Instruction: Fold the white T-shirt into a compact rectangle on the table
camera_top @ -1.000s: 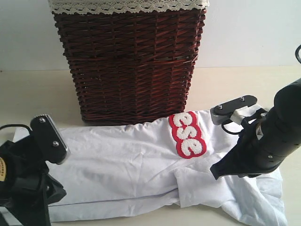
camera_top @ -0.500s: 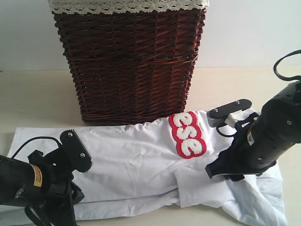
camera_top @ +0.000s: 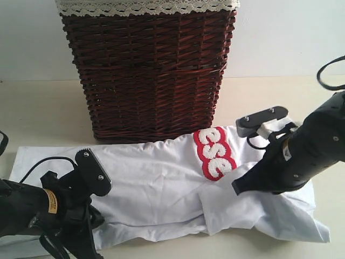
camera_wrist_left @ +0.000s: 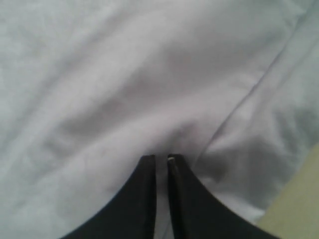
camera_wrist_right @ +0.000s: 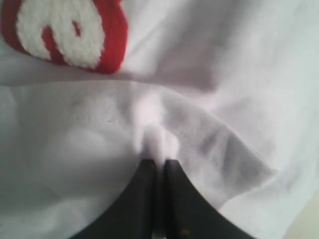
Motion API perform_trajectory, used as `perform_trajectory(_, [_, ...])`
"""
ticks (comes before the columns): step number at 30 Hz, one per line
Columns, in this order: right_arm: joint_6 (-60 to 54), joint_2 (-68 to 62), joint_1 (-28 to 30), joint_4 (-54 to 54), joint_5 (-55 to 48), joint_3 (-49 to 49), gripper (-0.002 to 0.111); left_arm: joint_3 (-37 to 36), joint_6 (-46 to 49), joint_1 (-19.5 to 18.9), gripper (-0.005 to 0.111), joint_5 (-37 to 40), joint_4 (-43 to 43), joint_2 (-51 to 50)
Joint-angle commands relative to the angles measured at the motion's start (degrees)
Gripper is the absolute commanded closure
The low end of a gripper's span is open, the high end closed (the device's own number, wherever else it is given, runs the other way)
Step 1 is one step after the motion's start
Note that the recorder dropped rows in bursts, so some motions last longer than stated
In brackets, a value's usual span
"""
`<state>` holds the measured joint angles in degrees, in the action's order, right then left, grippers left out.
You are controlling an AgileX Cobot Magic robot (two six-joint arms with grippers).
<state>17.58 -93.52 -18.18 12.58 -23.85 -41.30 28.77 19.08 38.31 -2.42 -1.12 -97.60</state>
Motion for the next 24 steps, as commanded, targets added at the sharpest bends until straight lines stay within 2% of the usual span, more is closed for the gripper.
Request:
perform_trajectory(1, [0.0, 7.0, 0.2, 0.3, 0.9, 0.2, 0.108, -0.2, 0.0, 0.1, 0.094, 0.9, -0.3, -1.2])
perform_trajectory(9, [0.8, 11.4, 0.2, 4.2, 2.9, -0.7, 0.108, -0.2, 0.2, 0.1, 0.094, 8.3, 1.1, -0.6])
perform_trajectory(13, [1.2, 10.9, 0.2, 4.2, 1.2, -2.5, 0.106, -0.2, 0.2, 0.0, 0.094, 12.6, 5.1, 0.2])
perform_trajectory(16, [0.3, 9.2, 0.2, 4.4, -1.8, -3.1, 0.093, -0.2, 0.2, -0.6, 0.094, 16.9, 8.7, 0.9])
perform_trajectory(20, [0.2, 5.8, 0.2, 3.8, -5.2, -3.1, 0.072, -0.2, -1.5, -3.4, 0.094, 19.8, 11.5, 2.5])
perform_trajectory(24, [0.1, 3.0, 0.2, 3.7, -5.5, -3.1, 0.064, -0.2, -1.5, -6.6, 0.094, 21.1, 11.6, 4.5])
